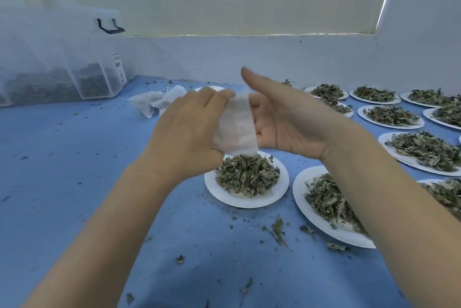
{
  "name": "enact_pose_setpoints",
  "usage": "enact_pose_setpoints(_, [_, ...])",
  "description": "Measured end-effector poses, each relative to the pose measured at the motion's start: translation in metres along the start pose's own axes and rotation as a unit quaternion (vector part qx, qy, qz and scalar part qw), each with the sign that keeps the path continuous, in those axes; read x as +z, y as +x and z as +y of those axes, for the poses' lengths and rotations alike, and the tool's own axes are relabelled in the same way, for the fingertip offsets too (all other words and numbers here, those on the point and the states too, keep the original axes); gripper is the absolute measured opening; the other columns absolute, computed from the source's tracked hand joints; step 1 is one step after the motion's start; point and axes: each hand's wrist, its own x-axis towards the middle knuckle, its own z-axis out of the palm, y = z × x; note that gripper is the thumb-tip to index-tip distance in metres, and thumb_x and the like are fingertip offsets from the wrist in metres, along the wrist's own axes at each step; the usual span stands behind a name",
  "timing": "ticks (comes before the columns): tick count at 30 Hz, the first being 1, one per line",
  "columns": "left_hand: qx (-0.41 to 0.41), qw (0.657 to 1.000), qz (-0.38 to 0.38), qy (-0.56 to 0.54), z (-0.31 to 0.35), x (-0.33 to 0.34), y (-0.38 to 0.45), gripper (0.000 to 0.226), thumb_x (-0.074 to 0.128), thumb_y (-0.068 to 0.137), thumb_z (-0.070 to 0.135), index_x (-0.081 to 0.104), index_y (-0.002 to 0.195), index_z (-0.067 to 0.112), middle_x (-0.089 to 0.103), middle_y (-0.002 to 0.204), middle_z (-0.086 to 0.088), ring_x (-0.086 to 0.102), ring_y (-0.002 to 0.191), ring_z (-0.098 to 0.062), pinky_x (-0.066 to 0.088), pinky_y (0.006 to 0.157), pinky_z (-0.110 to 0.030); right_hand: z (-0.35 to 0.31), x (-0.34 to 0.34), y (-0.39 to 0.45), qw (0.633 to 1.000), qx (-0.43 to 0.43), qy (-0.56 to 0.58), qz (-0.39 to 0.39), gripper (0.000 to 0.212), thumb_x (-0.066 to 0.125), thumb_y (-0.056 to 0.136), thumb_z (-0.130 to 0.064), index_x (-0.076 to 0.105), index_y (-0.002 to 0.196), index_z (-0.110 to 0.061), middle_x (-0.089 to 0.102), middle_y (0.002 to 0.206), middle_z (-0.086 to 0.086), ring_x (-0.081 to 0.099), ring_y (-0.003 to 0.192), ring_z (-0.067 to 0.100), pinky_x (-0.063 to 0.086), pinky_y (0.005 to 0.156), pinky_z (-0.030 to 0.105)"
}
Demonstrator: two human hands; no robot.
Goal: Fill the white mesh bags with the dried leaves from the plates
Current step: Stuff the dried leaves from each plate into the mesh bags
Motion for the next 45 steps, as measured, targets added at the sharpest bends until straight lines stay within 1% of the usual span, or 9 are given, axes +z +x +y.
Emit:
enact_pose_setpoints(4, [-0.092,0.986,-0.136,-0.001,-0.007,0.021,0.0,0.041,0.061,0.075,0.032,0.046,0.113,0.026,0.053,0.097,0.006,0.053,0.092,-0.019,0.041,0.067,-0.032,0.022,-0.008,0.012,0.997,0.043,-0.005,0.071,0.041,0.054,0.086,-0.038,0.065,0.101,-0.002,0.069,0.1,0.016,0.067,0.086,0.025,0.055,0.083,0.035])
enact_pose_setpoints(9, [-0.109,0.985,-0.137,-0.014,-0.02,0.037,-0.006,0.032,0.058,0.079,0.022,0.046,0.108,0.022,0.05,0.096,0.003,0.051,0.09,-0.021,0.036,0.062,-0.031,0.035,-0.013,0.021,0.996,0.061,0.026,0.063,0.056,0.055,0.079,-0.043,0.061,0.113,0.002,0.067,0.11,0.02,0.064,0.102,0.033,0.051,0.092,0.038])
enact_pose_setpoints(12, [-0.137,0.982,-0.126,-0.041,-0.034,0.042,-0.013,0.039,0.056,0.078,0.018,0.046,0.115,0.025,0.054,0.101,0.005,0.052,0.095,-0.022,0.041,0.068,-0.032,0.03,-0.02,0.017,0.978,0.026,-0.155,0.134,0.034,0.054,0.092,-0.038,0.067,0.106,-0.009,0.073,0.093,0.011,0.071,0.089,0.023,0.057,0.083,0.033])
enact_pose_setpoints(16, [-0.16,0.977,-0.127,-0.063,-0.043,0.05,-0.015,0.048,0.057,0.077,0.019,0.045,0.122,0.032,0.054,0.113,0.007,0.05,0.103,-0.02,0.033,0.071,-0.029,0.022,-0.04,0.006,0.789,0.015,-0.573,0.222,0.018,0.06,0.089,-0.037,0.073,0.095,-0.026,0.07,0.078,-0.012,0.066,0.075,0.006,0.055,0.069,0.022])
enact_pose_setpoints(18, [-0.161,0.974,-0.138,-0.075,-0.042,0.056,-0.007,0.049,0.057,0.077,0.016,0.046,0.122,0.033,0.054,0.114,0.005,0.05,0.103,-0.022,0.034,0.073,-0.029,0.023,-0.047,0.003,0.749,0.084,-0.627,0.197,0.023,0.059,0.088,-0.044,0.07,0.102,-0.03,0.063,0.082,-0.018,0.062,0.075,0.004,0.052,0.071,0.025])
enact_pose_setpoints(21, [-0.168,0.972,-0.134,-0.091,-0.043,0.063,-0.001,0.05,0.056,0.076,0.012,0.047,0.121,0.033,0.055,0.111,0.004,0.05,0.101,-0.022,0.036,0.074,-0.029,0.029,-0.051,0.001,0.759,0.158,-0.611,0.159,0.043,0.054,0.084,-0.058,0.061,0.117,-0.032,0.056,0.086,-0.021,0.064,0.073,0.004,0.05,0.073,0.023])
enact_pose_setpoints(26, [-0.186,0.97,-0.103,-0.12,-0.047,0.071,-0.015,0.055,0.057,0.074,0.007,0.048,0.123,0.03,0.056,0.114,0.004,0.05,0.104,-0.022,0.04,0.081,-0.035,0.046,-0.051,0.013,0.766,0.119,-0.612,0.157,0.048,0.052,0.086,-0.057,0.054,0.128,-0.034,0.057,0.118,-0.01,0.05,0.079,0.0,0.035,0.078,0.019])
enact_pose_setpoints(35, [-0.18,0.967,-0.106,-0.143,-0.049,0.077,-0.032,0.055,0.061,0.073,0.007,0.048,0.121,0.031,0.055,0.117,0.009,0.049,0.108,-0.019,0.036,0.088,-0.031,0.06,-0.05,0.024,0.764,0.085,-0.617,0.165,0.022,0.063,0.087,-0.026,0.07,0.108,-0.023,0.069,0.082,-0.004,0.062,0.068,0.003,0.038,0.047,0.002])
enact_pose_setpoints(45, [-0.196,0.965,-0.063,-0.161,-0.045,0.077,-0.032,0.053,0.064,0.072,0.01,0.051,0.12,0.03,0.058,0.113,0.007,0.052,0.105,-0.02,0.039,0.085,-0.031,0.041,-0.048,0.018,0.776,-0.067,-0.578,0.242,0.02,0.067,0.084,-0.032,0.07,0.104,-0.032,0.052,0.077,-0.029,0.05,0.072,-0.012,0.037,0.066,0.002])
